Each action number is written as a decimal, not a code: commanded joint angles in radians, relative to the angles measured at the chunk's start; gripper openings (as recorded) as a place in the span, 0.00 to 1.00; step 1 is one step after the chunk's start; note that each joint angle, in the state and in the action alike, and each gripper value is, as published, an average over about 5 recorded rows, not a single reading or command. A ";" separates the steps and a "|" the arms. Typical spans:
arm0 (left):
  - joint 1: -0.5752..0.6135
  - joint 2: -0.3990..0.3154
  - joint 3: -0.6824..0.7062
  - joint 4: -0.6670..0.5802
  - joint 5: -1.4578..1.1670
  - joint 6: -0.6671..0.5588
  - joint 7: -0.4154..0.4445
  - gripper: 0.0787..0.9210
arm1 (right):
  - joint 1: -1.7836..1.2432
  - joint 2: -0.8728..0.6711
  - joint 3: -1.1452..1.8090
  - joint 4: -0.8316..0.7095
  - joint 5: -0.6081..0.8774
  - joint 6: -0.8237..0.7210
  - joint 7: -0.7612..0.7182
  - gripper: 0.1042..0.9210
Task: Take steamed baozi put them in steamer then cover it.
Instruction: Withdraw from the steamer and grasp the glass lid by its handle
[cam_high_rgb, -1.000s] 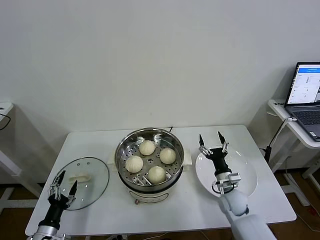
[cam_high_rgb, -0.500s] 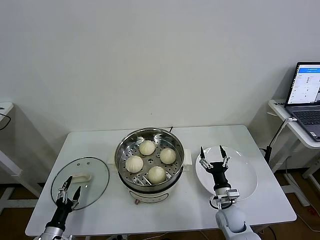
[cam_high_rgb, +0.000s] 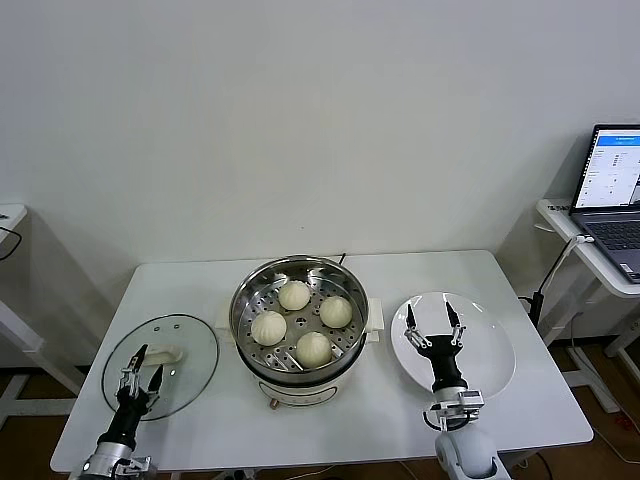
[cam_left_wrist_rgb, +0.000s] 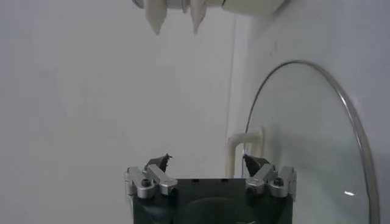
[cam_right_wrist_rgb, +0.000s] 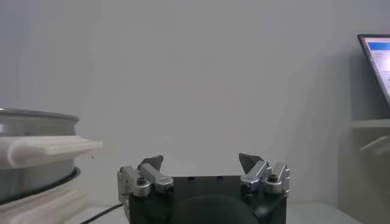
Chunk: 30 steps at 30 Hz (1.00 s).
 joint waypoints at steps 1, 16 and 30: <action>-0.069 -0.001 0.000 0.047 -0.003 0.007 -0.007 0.88 | -0.017 0.009 0.012 -0.003 -0.016 0.007 -0.008 0.88; -0.146 0.004 0.010 0.124 0.001 0.017 -0.006 0.88 | -0.037 0.016 0.021 -0.006 -0.037 0.022 -0.019 0.88; -0.167 0.002 0.020 0.131 -0.005 0.063 0.020 0.88 | -0.043 0.020 0.029 -0.008 -0.049 0.029 -0.019 0.88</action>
